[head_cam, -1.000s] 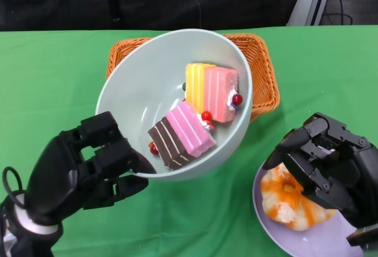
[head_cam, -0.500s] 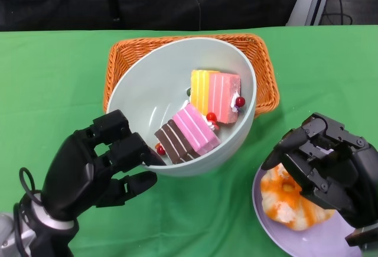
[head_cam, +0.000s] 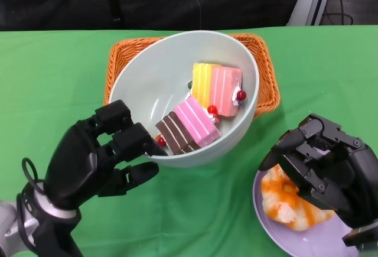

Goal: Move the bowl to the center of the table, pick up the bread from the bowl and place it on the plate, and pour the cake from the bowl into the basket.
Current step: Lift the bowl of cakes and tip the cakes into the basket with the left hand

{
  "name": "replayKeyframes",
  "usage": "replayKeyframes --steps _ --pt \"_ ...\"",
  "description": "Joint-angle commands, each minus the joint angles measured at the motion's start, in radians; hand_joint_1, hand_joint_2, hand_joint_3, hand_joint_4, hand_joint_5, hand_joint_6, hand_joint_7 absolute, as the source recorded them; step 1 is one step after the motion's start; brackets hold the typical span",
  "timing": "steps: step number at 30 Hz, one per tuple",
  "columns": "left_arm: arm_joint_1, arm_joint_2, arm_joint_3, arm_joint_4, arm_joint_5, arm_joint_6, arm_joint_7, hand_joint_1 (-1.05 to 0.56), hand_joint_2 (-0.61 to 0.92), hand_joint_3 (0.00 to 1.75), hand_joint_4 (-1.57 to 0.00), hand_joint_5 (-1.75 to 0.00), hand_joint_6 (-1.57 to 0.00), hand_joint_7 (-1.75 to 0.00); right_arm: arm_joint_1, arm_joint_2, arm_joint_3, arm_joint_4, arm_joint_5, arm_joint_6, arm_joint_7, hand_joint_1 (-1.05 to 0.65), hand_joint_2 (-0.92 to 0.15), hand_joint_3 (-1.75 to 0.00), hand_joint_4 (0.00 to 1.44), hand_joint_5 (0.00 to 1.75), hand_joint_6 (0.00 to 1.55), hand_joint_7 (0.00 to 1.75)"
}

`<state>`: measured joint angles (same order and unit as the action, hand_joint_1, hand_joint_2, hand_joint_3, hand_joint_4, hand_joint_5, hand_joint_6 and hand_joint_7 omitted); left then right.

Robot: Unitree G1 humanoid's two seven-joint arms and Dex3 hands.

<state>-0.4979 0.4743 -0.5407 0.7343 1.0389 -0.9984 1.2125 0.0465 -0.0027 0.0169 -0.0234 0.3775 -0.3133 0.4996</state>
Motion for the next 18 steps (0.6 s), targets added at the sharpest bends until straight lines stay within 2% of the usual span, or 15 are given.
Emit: replayKeyframes --steps 1,8,17,18 --pt "-0.030 -0.003 0.017 0.005 -0.017 -0.011 0.004 -0.09 0.70 0.84 -0.61 -1.75 -0.63 -1.39 -0.006 0.005 -0.004 -0.001 -0.004 -0.011 -0.010 -0.09 -0.85 -0.46 0.74 1.44 0.72 1.13" --pt "-0.061 -0.025 0.027 0.028 -0.048 -0.020 -0.032 -0.09 0.67 0.92 -0.63 -1.72 -0.61 -1.44 -0.009 0.011 -0.001 0.016 -0.016 -0.033 -0.008 -0.08 -0.85 -0.46 0.74 1.42 0.72 1.12" --pt "-0.096 -0.078 0.066 0.098 -0.165 -0.089 -0.181 -0.11 0.68 0.95 -0.69 -1.63 -0.67 -1.33 -0.014 0.014 -0.001 0.036 -0.020 -0.040 -0.001 -0.08 -0.83 -0.51 0.74 1.43 0.72 1.12" --pt "-0.100 -0.085 0.073 0.109 -0.189 -0.099 -0.210 -0.10 0.67 0.99 -0.68 -1.64 -0.69 -1.31 -0.013 0.014 0.000 0.036 -0.025 -0.039 -0.006 -0.08 -0.82 -0.51 0.74 1.43 0.72 1.12"
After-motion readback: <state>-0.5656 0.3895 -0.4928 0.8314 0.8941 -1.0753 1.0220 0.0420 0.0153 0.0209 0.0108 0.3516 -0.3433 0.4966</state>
